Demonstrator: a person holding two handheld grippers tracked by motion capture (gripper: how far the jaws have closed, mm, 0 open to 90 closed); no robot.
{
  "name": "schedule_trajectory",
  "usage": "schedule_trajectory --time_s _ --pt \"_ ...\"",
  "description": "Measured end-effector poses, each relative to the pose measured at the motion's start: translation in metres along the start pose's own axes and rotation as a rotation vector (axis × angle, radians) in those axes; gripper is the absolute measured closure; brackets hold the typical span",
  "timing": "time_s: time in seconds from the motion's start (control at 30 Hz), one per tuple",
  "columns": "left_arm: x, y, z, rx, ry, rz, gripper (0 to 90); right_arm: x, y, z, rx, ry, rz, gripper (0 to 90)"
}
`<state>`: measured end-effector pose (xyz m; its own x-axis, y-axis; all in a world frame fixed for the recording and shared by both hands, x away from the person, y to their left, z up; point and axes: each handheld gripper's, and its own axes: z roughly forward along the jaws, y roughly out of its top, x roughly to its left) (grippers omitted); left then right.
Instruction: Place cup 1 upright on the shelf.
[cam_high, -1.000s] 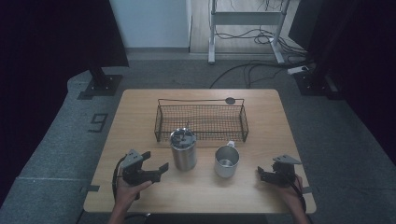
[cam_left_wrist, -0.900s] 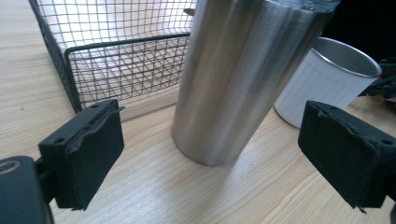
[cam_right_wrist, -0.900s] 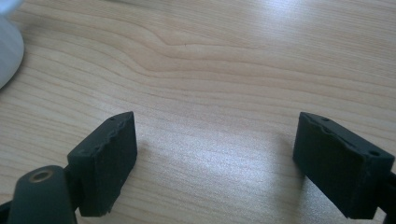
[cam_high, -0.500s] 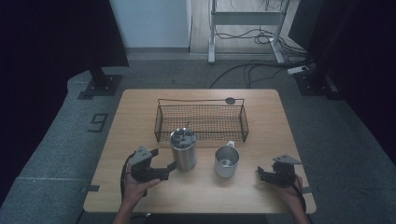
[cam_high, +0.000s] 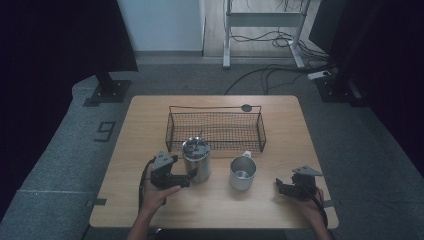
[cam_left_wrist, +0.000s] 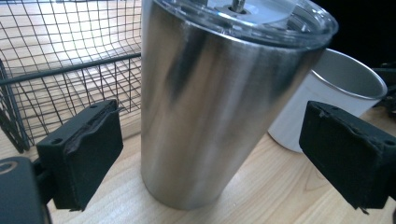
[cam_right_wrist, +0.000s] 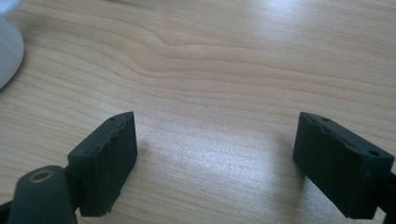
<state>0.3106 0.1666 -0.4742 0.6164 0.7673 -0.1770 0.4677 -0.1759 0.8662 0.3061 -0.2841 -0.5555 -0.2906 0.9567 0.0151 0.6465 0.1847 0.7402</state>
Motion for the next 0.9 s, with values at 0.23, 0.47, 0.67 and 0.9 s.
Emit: schedule_trajectory --time_s 0.23,0.47,0.67,0.9 --pt "-0.003 0.005 0.01 0.021 0.006 0.02 1.5 0.0 0.0 0.0 0.0 0.001 0.0 13.6" --pt "-0.004 0.01 0.026 0.019 0.015 0.034 0.7 0.0 0.0 0.0 -0.001 0.0 -0.001 13.7" --pt "-0.004 0.01 0.037 0.006 0.013 0.05 0.8 0.0 0.0 0.0 -0.001 0.0 0.0 13.7" --pt "-0.004 0.01 0.04 -0.004 0.017 0.056 1.0 0.0 0.0 0.0 -0.001 0.0 0.0 13.7"
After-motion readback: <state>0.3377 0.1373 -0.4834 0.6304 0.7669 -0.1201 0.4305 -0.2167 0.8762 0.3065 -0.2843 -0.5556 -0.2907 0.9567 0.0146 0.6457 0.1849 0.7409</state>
